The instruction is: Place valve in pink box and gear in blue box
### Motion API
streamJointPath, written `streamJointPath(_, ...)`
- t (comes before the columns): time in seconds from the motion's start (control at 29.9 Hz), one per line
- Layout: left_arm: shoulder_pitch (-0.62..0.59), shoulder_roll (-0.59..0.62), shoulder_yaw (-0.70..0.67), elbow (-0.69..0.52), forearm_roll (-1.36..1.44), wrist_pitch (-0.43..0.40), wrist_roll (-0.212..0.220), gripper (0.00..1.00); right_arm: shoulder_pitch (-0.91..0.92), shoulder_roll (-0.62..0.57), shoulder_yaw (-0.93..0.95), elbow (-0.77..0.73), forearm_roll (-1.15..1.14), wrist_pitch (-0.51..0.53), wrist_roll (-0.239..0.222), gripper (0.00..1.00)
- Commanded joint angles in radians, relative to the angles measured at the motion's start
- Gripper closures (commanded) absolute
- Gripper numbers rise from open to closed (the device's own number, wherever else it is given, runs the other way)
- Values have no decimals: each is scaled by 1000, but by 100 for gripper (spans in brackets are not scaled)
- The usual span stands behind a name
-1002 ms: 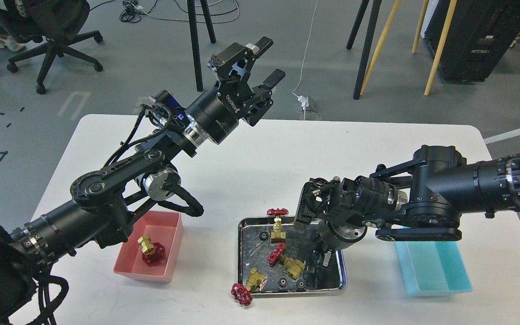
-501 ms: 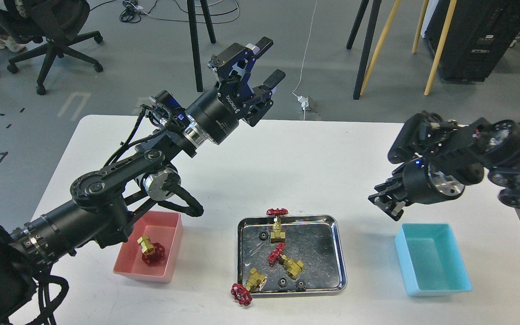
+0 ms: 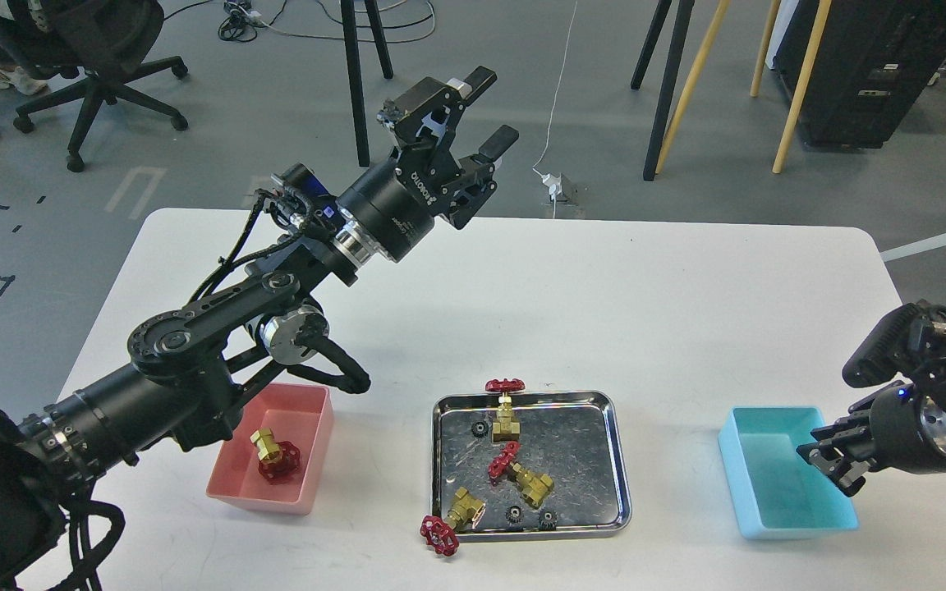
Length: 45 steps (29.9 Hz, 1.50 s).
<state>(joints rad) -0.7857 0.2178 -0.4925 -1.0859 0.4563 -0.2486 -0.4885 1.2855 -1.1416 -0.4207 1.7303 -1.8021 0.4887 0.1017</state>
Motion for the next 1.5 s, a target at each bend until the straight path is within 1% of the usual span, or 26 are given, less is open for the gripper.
streamJointPath(0.0,0,0,-1,0,-1,0,0,28,-17,-4,5,-9,17,0,0,58)
streamJointPath(0.03,0,0,-1,0,-1,0,0,28,-25,-4,7,-12,18,0,0,50)
streamJointPath(0.1,0,0,-1,0,-1,0,0,28,-40,-4,10,-23,29,0,0,21)
streamJointPath(0.13,0,0,-3,0,-1,0,0,28,-41,-4,10,-29,39,0,1,8)
streamJointPath(0.17,0,0,-1,0,-1,0,0,28,-43,-4,14,-31,56,0,1,2)
streamJointPath(0.27,0,2,-6,0,-1,0,0,28,-43,-4,31,-32,121,0,3,2)
streamJointPath(0.37,6,18,-6,-3,-1,-3,0,28,-41,-4,91,-49,219,0,7,2)
streamJointPath(0.43,3,49,-8,-5,-1,-35,0,28,-41,-6,170,-86,349,-36,9,1)
streamJointPath(0.5,-3,110,-11,-3,-2,-108,0,28,-43,-4,261,-138,571,-77,10,1)
streamJointPath(0.6,-32,204,-5,9,-20,-220,0,28,-46,16,397,-248,992,-113,15,1)
streamJointPath(0.63,-52,233,2,24,-39,-240,0,28,-49,34,434,-283,1129,-125,18,1)
streamJointPath(0.67,-69,261,6,43,-59,-240,0,28,-49,60,457,-313,1238,-131,24,1)
streamJointPath(0.7,-92,290,11,66,-85,-240,0,28,-49,95,483,-349,1358,-134,39,1)
streamJointPath(0.73,-105,308,18,89,-111,-240,0,28,-49,123,496,-388,1453,-128,67,1)
streamJointPath(0.8,-124,330,32,144,-178,-240,0,28,-51,187,502,-475,1662,-101,163,1)
streamJointPath(0.87,-135,327,37,196,-238,-240,0,28,-60,247,502,-564,1841,0,248,1)
streamJointPath(0.94,-132,321,34,222,-269,-240,0,28,-89,305,502,-685,1992,0,303,1)
streamJointPath(1.0,-126,299,20,233,-290,-240,0,28,-124,377,508,-792,2075,0,329,1)
streamJointPath(1.04,-121,278,20,233,-303,-240,0,27,-144,414,520,-846,2090,0,334,1)
streamJointPath(1.1,-113,247,18,236,-324,-240,0,25,-192,474,566,-925,2091,0,334,1)
streamJointPath(1.17,-109,215,18,251,-352,-240,0,22,-236,516,615,-969,2089,0,326,1)
streamJointPath(1.3,-112,146,17,294,-384,-240,0,20,-275,530,681,-983,2087,0,326,1)
streamJointPath(1.47,-122,124,5,294,-380,-240,0,20,-293,519,733,-976,2089,0,336,1)
